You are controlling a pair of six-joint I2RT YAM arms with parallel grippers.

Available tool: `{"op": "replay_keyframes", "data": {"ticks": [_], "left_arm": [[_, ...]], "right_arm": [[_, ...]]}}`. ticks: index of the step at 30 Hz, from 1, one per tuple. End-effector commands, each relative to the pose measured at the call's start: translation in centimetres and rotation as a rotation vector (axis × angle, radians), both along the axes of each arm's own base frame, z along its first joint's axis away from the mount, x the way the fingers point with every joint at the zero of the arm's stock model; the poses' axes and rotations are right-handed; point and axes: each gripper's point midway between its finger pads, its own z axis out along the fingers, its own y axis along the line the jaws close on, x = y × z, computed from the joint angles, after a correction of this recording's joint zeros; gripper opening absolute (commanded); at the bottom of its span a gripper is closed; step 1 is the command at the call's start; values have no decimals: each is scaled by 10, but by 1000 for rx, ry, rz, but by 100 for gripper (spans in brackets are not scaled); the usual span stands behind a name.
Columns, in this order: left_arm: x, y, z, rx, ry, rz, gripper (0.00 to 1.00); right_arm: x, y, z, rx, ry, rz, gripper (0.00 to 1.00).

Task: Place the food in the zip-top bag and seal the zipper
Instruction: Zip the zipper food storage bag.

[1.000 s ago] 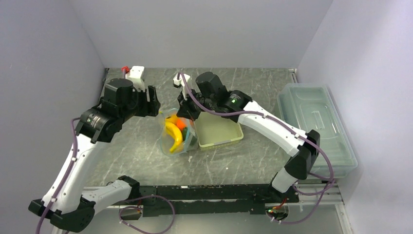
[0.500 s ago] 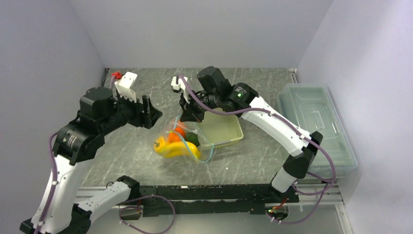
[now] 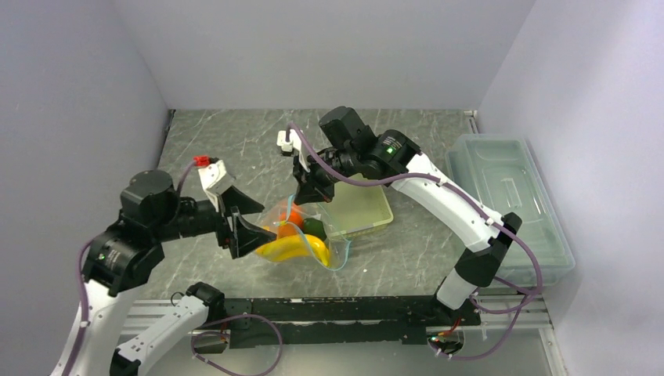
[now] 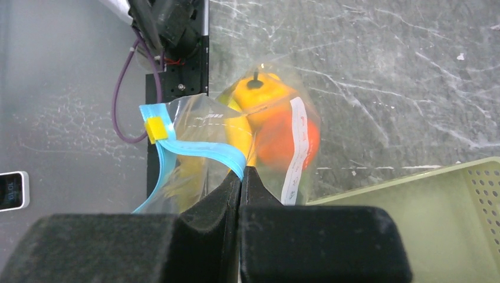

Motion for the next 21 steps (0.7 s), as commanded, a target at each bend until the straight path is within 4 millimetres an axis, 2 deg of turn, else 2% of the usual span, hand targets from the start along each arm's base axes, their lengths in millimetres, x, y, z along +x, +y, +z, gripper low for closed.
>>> {"op": "replay_keyframes", "data": {"ticks": [1, 5, 11, 15, 18, 21], "left_arm": [[-5, -12, -4, -34, -97, -126, 88], [3, -13, -19, -14, -120, -118, 87], [12, -13, -32, -4, -214, -118, 83], [16, -14, -36, 4, -254, -122, 74], [17, -17, -41, 12, -286, -156, 63], [21, -19, -44, 17, -295, -165, 59]], "right_arm": [[-5, 4, 34, 95, -24, 29, 0], [-5, 8, 38, 100, -4, 30, 0], [-5, 13, 39, 103, 19, 37, 0], [-5, 16, 41, 111, 32, 40, 0], [-3, 18, 40, 115, 44, 39, 0], [-3, 20, 40, 121, 56, 43, 0]]}}
